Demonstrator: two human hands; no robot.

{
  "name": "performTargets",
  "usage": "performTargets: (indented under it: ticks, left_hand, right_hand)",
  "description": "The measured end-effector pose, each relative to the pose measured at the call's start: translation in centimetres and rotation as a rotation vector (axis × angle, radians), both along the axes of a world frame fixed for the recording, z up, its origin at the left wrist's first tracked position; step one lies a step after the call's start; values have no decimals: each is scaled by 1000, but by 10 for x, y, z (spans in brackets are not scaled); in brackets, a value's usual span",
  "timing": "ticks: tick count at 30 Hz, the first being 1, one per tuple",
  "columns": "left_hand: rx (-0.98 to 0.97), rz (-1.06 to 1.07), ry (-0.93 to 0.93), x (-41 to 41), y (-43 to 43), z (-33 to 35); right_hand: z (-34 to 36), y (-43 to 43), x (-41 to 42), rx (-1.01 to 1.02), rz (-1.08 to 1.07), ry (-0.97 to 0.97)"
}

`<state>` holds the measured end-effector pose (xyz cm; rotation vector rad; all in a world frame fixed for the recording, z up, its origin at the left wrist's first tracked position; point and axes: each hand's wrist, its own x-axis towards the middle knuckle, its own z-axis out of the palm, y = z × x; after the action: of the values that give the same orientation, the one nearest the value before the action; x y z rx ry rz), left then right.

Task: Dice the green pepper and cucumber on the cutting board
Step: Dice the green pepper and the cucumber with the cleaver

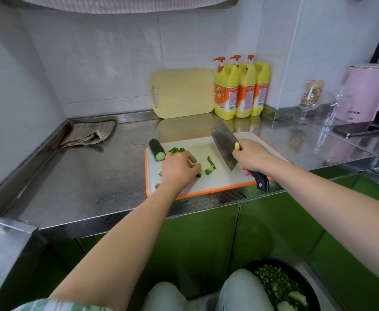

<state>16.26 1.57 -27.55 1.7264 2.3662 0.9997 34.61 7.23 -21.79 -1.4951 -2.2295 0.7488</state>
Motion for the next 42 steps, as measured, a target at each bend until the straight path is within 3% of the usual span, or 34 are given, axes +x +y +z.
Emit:
performTargets:
  ticks: [3, 7, 12, 16, 21, 28, 42]
  left_hand:
    - [-18, -55, 58, 11, 7, 3]
    - [-92, -72, 287, 23, 16, 4]
    - [-34, -76, 269, 23, 25, 4]
    - [29, 84, 287, 4, 23, 11]
    - [-153, 207, 493, -23, 12, 11]
    - [-130, -81, 485, -13, 3, 9]
    - [26, -9, 182, 10, 14, -1]
  right_hand:
    - [-3, -1, 5, -32, 2, -32]
    - [-5, -1, 4, -66, 33, -120]
    - [-4, 2, 2, -114, 44, -150]
    - [-8, 4, -2, -71, 36, -107]
    - [-12, 5, -12, -42, 35, -28]
    - [-9, 1, -12, -36, 45, -32]
    - [4, -22, -8, 2, 183, -85]
